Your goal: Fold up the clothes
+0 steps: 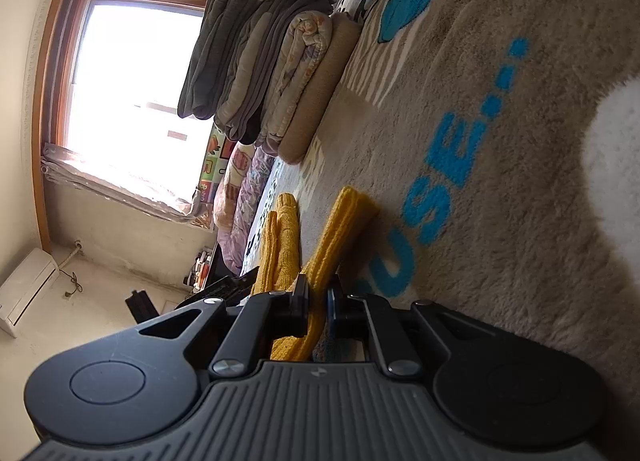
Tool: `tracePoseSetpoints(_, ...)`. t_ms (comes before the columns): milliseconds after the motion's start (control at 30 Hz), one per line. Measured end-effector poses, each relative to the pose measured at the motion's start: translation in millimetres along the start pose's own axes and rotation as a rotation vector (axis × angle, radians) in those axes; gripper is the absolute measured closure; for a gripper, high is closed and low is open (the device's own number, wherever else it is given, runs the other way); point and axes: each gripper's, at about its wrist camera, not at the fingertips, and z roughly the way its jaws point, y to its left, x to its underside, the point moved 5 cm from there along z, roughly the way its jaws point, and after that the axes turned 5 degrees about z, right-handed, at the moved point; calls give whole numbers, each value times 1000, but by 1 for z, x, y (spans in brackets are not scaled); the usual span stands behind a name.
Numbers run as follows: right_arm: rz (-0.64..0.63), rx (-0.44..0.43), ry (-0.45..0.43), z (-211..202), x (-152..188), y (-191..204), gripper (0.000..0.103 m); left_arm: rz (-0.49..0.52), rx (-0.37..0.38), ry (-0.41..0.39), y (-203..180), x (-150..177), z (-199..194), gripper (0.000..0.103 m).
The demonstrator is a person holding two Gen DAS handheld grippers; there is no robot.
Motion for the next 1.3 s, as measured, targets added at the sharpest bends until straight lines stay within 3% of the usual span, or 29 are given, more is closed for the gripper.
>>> tracePoseSetpoints(233, -1, 4, 0, 2, 0, 1, 93, -89, 38, -129, 15, -5, -66, 71)
tracePoseSetpoints(400, 5, -2, 0, 2, 0, 0, 93, -94, 39, -195, 2, 29, -117, 71)
tracePoseSetpoints(500, -6, 2, 0, 3, 1, 1, 93, -183, 109, -187, -6, 51, -117, 71)
tracePoseSetpoints(733, -36, -5, -8, 1, 3, 3, 93, -224, 238, -132, -29, 61, -114, 71)
tracePoseSetpoints(800, -42, -12, -13, 0, 3, 4, 93, -244, 240, -196, -30, 66, -145, 71)
tracePoseSetpoints(900, -39, -22, -20, -2, 3, 4, 92, -281, 236, -230, -36, 91, -176, 71)
tracePoseSetpoints(967, -32, -43, -26, -5, 2, 5, 92, -282, 231, -205, -44, 108, -172, 71)
tracePoseSetpoints(1033, -38, -65, -38, -9, 2, 9, 93, -235, 234, -100, -57, 120, -141, 71)
tracePoseSetpoints(1067, -44, -79, -45, -12, 2, 12, 93, -224, 234, -87, -61, 124, -129, 71)
tracePoseSetpoints(1233, -111, -145, -81, -28, 3, 33, 93, -254, 257, -189, -63, 114, -176, 71)
tracePoseSetpoints(1300, -118, -153, -88, -33, 3, 37, 93, -269, 265, -175, -68, 122, -172, 63)
